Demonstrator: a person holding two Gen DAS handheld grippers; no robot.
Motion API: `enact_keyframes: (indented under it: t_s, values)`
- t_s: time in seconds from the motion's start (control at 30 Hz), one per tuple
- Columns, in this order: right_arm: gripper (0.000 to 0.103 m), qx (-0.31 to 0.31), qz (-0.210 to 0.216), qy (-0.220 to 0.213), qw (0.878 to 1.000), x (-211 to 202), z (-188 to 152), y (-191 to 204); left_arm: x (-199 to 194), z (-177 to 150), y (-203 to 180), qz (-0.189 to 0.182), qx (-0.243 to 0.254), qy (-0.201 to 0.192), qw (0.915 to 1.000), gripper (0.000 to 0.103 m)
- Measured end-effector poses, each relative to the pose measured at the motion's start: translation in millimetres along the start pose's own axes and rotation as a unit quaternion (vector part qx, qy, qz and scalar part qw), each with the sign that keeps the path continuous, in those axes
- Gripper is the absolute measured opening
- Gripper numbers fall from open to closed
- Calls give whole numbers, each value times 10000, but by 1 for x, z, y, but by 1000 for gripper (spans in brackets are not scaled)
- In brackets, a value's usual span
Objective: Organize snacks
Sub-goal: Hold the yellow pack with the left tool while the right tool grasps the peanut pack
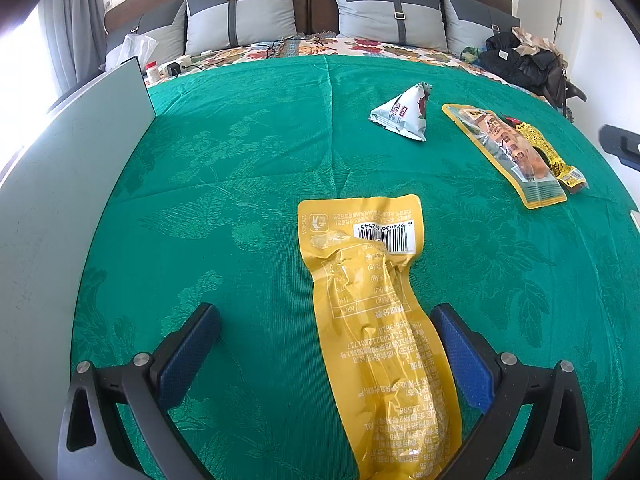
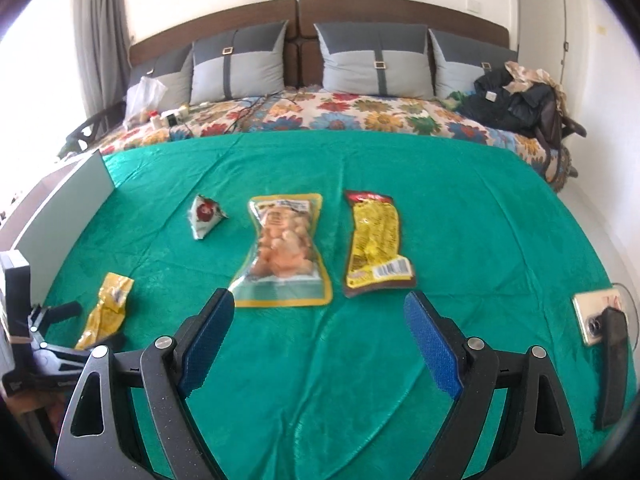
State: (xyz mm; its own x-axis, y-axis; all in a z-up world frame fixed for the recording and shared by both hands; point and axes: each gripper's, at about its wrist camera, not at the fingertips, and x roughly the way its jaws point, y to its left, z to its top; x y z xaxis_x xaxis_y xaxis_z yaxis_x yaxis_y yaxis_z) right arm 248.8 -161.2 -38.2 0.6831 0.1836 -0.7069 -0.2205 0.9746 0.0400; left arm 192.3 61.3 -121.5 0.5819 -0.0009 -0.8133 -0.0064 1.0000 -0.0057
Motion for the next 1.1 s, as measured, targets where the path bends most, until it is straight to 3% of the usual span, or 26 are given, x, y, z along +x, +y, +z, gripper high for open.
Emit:
enact_keyframes:
  t_s: [0.17,0.3,0.37,0.4,0.53,0.63,0.67,0.7,0.8,0.93,1.1]
  values:
    - [89,-81,-245,858,9960,85,43,26,0,0,0,-2,-2,-1,10000,103]
    - [91,-424,-521,1489,9866,133,40,43,0,0,1,-3,-3,-1,10000,103]
    - [91,-662,-878,1521,9822,142,35,46,0,0,1,-3,-4,-2,10000,103]
    - [91,-633,-826,1396,9847,140,35,43,0,0,1,-2,-3,-1,10000,103]
    - [90,305,-431,1759,9830,148,37,9,0,0,1,-3,-4,-1,10000,103]
    - [83,208,-294,1774,9835,144,38,5,0,0,1,-2,-4,-1,10000,103]
    - [63,-90,-262,1693,9852,140,38,11,0,0,1,-3,-4,-1,10000,103]
    - [59,-264,-198,1674,9853,137,37,15,0,0,1,-4,-5,-1,10000,103]
    - [58,-218,54,1684,9855,122,29,16,0,0,1,-4,-5,-2,10000,103]
    - [58,-65,382,1288,9909,74,18,8,0,0,2,-4,-5,-1,10000,103]
    - [58,-215,663,1245,9898,13,-27,-3,0,0,2,-5,-6,-2,10000,103]
